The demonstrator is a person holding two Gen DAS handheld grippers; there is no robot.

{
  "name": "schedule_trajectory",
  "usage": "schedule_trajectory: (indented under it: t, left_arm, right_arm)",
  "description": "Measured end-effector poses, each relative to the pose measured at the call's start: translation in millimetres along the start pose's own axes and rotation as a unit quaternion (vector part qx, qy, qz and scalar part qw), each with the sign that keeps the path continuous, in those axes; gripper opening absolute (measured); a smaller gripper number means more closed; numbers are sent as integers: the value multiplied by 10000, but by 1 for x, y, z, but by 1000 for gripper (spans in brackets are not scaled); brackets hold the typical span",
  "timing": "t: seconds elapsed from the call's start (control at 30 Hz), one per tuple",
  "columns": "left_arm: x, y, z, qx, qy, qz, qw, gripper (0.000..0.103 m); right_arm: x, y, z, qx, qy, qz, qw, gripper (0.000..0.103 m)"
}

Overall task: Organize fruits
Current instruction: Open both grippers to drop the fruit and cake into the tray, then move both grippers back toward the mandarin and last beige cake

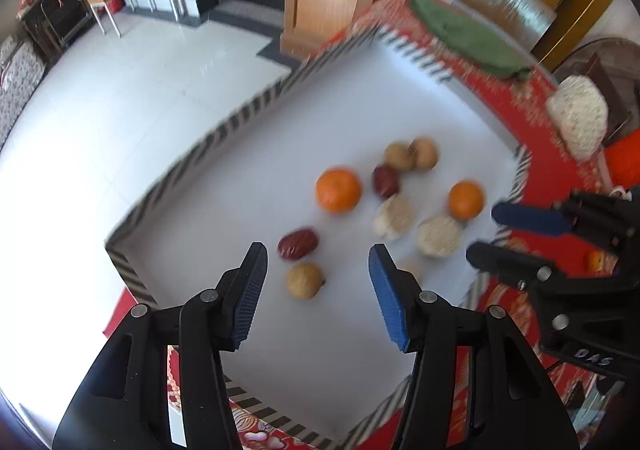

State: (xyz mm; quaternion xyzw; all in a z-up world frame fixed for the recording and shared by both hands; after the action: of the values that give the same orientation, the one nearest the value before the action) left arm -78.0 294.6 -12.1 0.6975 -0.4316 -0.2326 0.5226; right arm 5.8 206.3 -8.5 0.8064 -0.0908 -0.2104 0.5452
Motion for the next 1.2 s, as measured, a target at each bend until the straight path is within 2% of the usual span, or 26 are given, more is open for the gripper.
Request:
schedule_trajectory:
  t: [0.17, 0.37, 0.63, 0.83, 1.2]
  left_arm:
    - [29, 26, -24, 404, -266, 180, 9987, 53]
    - [76, 36, -32, 570, -689, 404, 9952, 53]
    - [168, 33, -21, 457, -1443, 832, 9850, 53]
    - [232, 31, -1, 320, -1989, 1124, 9730, 53]
    - [303, 20, 33, 38, -2696, 1379, 9530, 53]
  right_arm:
    - [23, 24, 20, 121, -320, 212, 9992, 38]
    - [51, 57, 49, 399, -861, 432, 9945, 38]
    - [87, 95, 98, 562, -1493, 789, 9840, 38]
    - [115, 122, 148, 731, -2127, 1017, 9691, 38]
    - [157, 151, 234, 775, -3016, 1332, 9409, 39]
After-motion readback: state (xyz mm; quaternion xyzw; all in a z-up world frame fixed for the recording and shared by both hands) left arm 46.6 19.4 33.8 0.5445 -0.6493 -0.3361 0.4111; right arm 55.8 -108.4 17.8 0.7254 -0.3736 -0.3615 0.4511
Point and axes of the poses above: each gripper's, at about its wrist camera, not at the fingertips, and y roughly against the way its jaws point, x to its right, z to its underside, the point moved 9 cm from there along -y, roughly the way its jaws point
